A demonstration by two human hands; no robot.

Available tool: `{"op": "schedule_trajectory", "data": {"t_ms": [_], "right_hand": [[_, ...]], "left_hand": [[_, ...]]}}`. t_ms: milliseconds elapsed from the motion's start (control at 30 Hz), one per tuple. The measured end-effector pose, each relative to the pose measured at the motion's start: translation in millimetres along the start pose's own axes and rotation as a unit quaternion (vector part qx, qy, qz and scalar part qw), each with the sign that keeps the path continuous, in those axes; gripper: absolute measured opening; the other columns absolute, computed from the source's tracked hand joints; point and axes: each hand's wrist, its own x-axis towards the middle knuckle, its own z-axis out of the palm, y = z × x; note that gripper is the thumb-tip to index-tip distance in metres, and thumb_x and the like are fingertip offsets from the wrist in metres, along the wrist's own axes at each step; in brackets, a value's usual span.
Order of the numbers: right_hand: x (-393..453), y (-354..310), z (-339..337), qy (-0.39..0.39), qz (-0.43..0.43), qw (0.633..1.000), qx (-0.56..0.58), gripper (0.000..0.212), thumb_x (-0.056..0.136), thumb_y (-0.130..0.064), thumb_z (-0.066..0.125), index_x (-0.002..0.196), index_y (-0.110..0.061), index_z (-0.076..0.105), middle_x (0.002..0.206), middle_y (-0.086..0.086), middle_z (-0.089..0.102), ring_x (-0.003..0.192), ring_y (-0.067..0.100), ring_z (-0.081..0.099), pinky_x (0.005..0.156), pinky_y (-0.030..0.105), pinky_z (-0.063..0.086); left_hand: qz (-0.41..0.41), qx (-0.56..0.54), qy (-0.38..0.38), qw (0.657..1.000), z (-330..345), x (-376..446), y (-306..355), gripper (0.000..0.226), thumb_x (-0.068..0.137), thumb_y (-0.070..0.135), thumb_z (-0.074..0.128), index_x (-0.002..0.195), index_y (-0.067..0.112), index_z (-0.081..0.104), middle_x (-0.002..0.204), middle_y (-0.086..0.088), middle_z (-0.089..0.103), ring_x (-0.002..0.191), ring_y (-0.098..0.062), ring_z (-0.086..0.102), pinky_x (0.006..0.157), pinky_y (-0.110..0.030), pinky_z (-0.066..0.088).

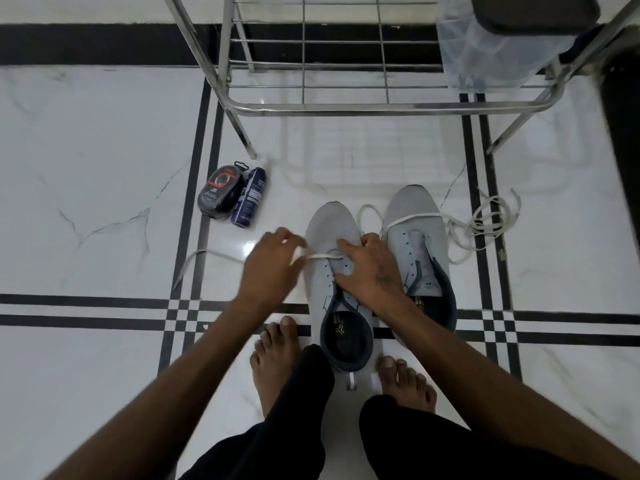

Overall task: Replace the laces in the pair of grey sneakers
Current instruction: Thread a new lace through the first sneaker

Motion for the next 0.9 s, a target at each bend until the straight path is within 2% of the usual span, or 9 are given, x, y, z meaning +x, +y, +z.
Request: {"op": "schedule_trajectory", "data": {"t_ms": [67,133,267,400,500,567,667,767,900], "right_hand": [[-0.1,-1.2,-0.4,0.001,0.001,1.0,-0.003,0.058,0.087,-0.041,0.065,0.142,-0.035,0.048,0.122,0.012,0.045,0.116,0.032,0.047,0.096,0.039,0.048],[-1.2,-1.7,0.8,0.003,0.002,1.0,0.002,0.054,0.085,-0.037,0.066,0.137,-0.036,0.052,0.12,0.01,0.045,0.114,0.031,0.048,0.094,0.039,0.048],[-4.7,2.0,2.2,0.003,-0.005,1.0,-0.002,0.062,0.085,-0.047,0.067,0.142,-0.034,0.049,0.125,0.012,0.045,0.116,0.031,0.046,0.096,0.037,0.046],[-5.0,3.1,4.0,0.006,0.004,1.0,0.006,0.068,0.084,-0.053,0.066,0.146,-0.032,0.046,0.129,0.013,0.044,0.12,0.031,0.044,0.101,0.037,0.043],[-4.4,1.3,6.4,0.012,0.006,1.0,0.018,0.064,0.085,-0.049,0.065,0.145,-0.035,0.047,0.128,0.011,0.045,0.118,0.031,0.046,0.099,0.036,0.044],[-3.5,1.4,7.0,0.015,0.009,1.0,0.025,0.061,0.086,-0.045,0.066,0.144,-0.037,0.048,0.127,0.011,0.046,0.117,0.031,0.048,0.098,0.036,0.045],[-4.0,0.9,5.4,0.006,0.012,0.999,0.031,0.065,0.085,-0.044,0.069,0.145,-0.036,0.047,0.13,0.011,0.045,0.12,0.029,0.046,0.1,0.037,0.044],[-7.6,-0.5,3.1,0.001,0.006,1.0,0.004,0.067,0.086,-0.05,0.067,0.147,-0.036,0.044,0.13,0.01,0.045,0.121,0.028,0.044,0.101,0.038,0.043],[-10.0,-0.6,-1.7,-0.005,0.009,1.0,-0.017,0.067,0.087,-0.054,0.064,0.148,-0.038,0.042,0.131,0.008,0.046,0.122,0.027,0.042,0.103,0.038,0.038]], "left_hand": [[0.026,-0.023,-0.036,0.999,18.8,16.2,33.3,0.021,0.089,0.029,0.067,0.107,0.017,0.071,0.103,-0.004,0.064,0.096,-0.024,0.056,0.075,-0.033,0.043],[0.045,0.039,-0.076,0.995,28.2,29.1,43.1,0.018,0.091,0.027,0.062,0.106,0.019,0.069,0.1,-0.005,0.064,0.097,-0.025,0.057,0.072,-0.031,0.039],[0.033,0.158,-0.075,0.984,13.5,36.4,14.8,0.011,0.093,0.009,0.056,0.104,0.01,0.059,0.102,-0.01,0.064,0.096,-0.029,0.059,0.073,-0.035,0.04],[-0.002,0.063,-0.018,0.998,-8.3,25.2,-17.6,0.014,0.1,0.022,0.054,0.101,0.01,0.06,0.099,-0.009,0.065,0.089,-0.027,0.059,0.069,-0.037,0.045],[0.041,-0.004,-0.072,0.997,-1.3,23.4,11.6,0.026,0.096,0.037,0.059,0.114,0.019,0.063,0.108,-0.003,0.062,0.101,-0.022,0.057,0.074,-0.033,0.043],[0.022,0.026,-0.127,0.991,13.3,26.3,31.1,0.03,0.094,0.043,0.06,0.113,0.021,0.064,0.109,-0.001,0.063,0.103,-0.02,0.057,0.074,-0.031,0.041],[0.018,0.125,-0.138,0.982,21.6,32.0,35.2,0.017,0.096,0.026,0.056,0.109,0.016,0.063,0.109,-0.005,0.066,0.104,-0.025,0.059,0.075,-0.034,0.043],[0.005,0.111,-0.107,0.988,7.4,30.3,16.3,0.018,0.09,0.006,0.053,0.107,0.011,0.055,0.107,-0.008,0.062,0.101,-0.029,0.058,0.073,-0.038,0.043],[-0.082,0.046,-0.021,0.995,-14.5,9.6,-32.6,0.011,0.094,0.004,0.053,0.097,0.014,0.05,0.094,-0.007,0.059,0.081,-0.026,0.057,0.066,-0.039,0.045]]}}
